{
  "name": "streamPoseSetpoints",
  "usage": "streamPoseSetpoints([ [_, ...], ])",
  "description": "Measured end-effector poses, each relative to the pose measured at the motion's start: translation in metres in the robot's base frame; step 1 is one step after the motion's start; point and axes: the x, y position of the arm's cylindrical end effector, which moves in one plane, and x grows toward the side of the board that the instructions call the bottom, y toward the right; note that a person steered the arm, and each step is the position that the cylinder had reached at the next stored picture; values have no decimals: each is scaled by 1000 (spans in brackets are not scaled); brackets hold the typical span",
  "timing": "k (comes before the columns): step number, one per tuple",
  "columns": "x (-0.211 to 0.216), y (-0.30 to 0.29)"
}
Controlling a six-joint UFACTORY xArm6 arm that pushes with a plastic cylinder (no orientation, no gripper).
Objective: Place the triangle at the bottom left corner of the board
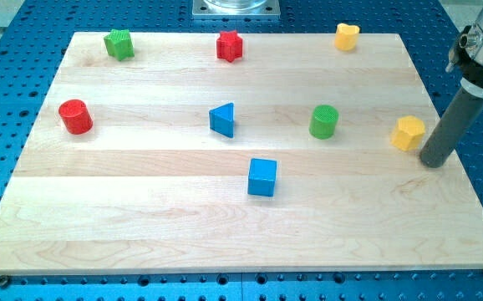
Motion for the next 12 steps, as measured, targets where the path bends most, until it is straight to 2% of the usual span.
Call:
streamPoseSetpoints([
  [2,-10,-41],
  [3,4,-46],
  [5,-11,-1],
  [6,6,-96],
  [8,-34,-225],
  [9,-66,-231],
  [10,-70,-267],
  [11,-97,-285],
  [12,-83,-322],
])
